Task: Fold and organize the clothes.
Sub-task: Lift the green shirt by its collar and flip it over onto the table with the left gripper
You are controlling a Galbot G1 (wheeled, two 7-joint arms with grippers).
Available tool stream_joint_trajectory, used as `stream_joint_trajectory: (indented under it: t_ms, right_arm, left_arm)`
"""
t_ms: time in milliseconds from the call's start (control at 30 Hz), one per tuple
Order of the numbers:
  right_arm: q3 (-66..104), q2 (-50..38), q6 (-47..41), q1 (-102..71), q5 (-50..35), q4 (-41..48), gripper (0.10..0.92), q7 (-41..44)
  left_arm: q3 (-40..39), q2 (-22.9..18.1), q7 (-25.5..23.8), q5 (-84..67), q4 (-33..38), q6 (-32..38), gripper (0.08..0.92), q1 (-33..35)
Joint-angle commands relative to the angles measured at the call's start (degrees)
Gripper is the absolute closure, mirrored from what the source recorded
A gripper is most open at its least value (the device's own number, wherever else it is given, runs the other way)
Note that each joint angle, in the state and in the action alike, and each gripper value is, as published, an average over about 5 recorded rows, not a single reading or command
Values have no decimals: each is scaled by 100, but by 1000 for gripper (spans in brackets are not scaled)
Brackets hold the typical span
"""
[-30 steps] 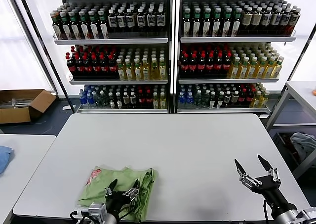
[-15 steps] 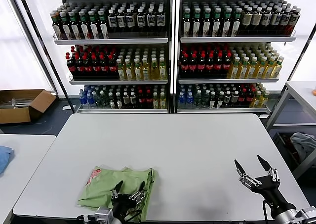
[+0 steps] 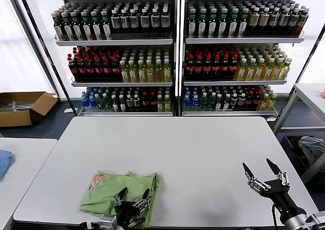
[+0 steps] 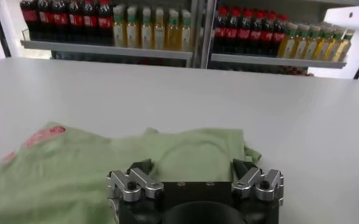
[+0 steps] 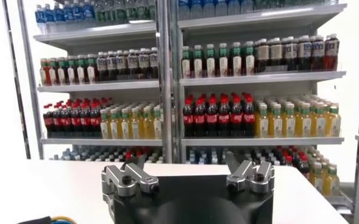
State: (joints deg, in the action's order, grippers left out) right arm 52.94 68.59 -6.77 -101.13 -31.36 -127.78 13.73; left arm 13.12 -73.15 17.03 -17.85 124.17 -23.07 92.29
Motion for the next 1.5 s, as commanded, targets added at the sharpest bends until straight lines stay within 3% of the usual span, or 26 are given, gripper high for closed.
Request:
stream_joint_trajectory:
  t_ms: [33, 233, 433, 800, 1233, 1333, 1500]
  right_arm:
    - [1, -3, 1, 5, -18, -14, 203, -1]
    - [-46, 3, 14, -7, -11, -7, 203, 5]
    - [-68, 17, 34, -26, 1, 8, 203, 12]
    - [-82, -11, 33, 9, -6, 15, 203, 11]
    - [40, -72, 50, 15, -90, 59, 203, 13]
    - [11, -55, 48, 29, -80, 61, 203, 14]
    - [16, -56, 50, 24, -76, 57, 203, 16]
  left_arm:
    - [1217, 341, -50, -767, 976, -273, 177, 2]
    - [2683, 696, -350, -1970, 506, -793, 177, -127]
    - [3205, 872, -1008, -2138, -50, -884, 177, 87]
    - [2677, 754, -1173, -2129, -711, -909, 177, -84]
    - [2450, 618, -1357, -2130, -847, -901, 178, 31]
    - [2382, 534, -1365, -2126, -736, -857, 205, 118]
    - [2269, 401, -1340, -2100, -623, -652, 351, 193]
